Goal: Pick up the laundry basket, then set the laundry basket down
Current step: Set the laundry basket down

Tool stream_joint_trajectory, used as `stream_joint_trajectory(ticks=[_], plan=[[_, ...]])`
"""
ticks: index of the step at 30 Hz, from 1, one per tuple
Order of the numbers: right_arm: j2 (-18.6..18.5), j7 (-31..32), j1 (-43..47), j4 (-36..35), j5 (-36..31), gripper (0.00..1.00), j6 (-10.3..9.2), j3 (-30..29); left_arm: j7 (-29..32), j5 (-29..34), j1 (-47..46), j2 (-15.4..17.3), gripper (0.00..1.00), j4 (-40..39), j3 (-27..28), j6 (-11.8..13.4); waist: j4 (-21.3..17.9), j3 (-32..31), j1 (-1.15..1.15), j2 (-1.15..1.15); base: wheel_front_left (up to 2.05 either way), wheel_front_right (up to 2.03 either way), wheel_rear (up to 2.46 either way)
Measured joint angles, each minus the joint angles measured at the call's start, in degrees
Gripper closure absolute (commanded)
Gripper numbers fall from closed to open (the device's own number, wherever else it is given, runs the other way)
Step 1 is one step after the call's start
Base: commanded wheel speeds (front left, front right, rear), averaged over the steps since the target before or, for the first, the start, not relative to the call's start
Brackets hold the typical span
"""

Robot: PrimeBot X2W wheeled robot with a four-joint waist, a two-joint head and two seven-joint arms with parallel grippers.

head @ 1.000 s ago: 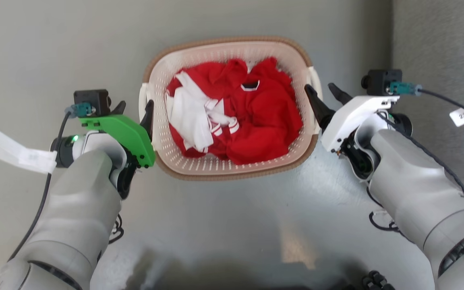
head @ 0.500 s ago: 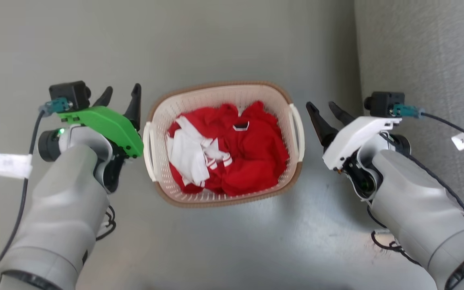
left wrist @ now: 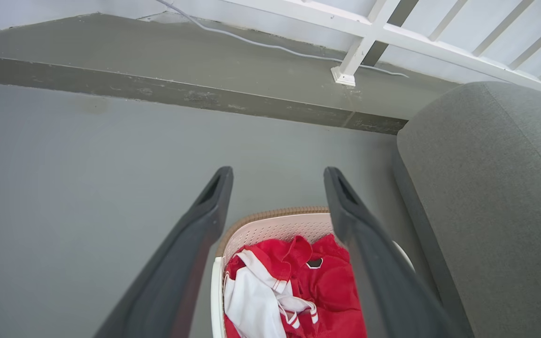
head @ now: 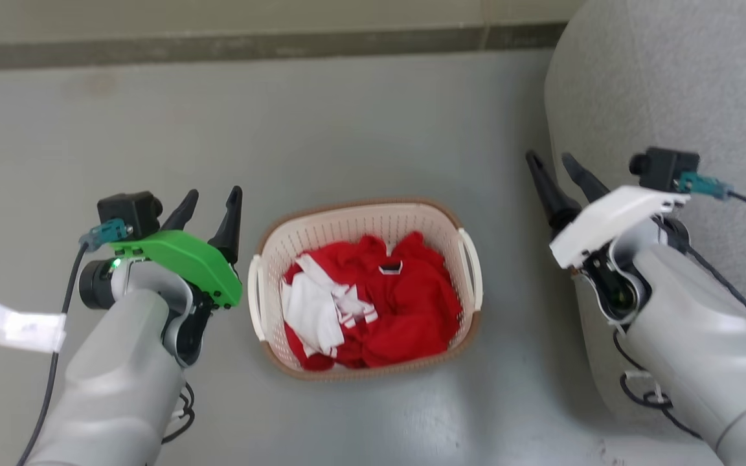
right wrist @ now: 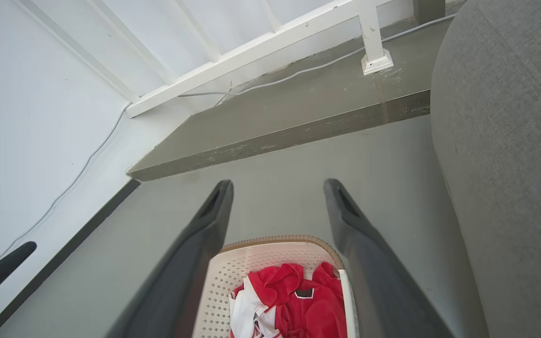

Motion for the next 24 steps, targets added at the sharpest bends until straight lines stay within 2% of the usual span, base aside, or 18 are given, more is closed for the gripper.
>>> stream_joint_trajectory(ticks=[13, 19, 24], plan=[[-1.19, 0.00, 10.16, -11.00, -9.57, 0.00, 0.00, -9.51, 0.00, 4.09, 10.93, 0.74, 0.00, -13.13, 10.17, 2.05, 0.69, -9.35, 0.00, 0.00, 0.00, 0.00, 0.00], [-1.36, -0.01, 13.58, -17.68, -15.11, 0.00, -0.69, -16.69, -0.01, 7.35, 15.40, 0.51, 0.00, -21.58, 16.10, 2.25, 0.53, -11.30, 0.00, 0.00, 0.00, 0.00, 0.00], [-1.04, -0.08, 16.89, -21.67, -19.05, 0.00, -1.20, -20.52, -0.01, 11.06, 19.07, -0.10, 0.00, -25.74, 18.07, 2.25, 0.45, -11.74, 0.00, 0.00, 0.00, 0.00, 0.00]])
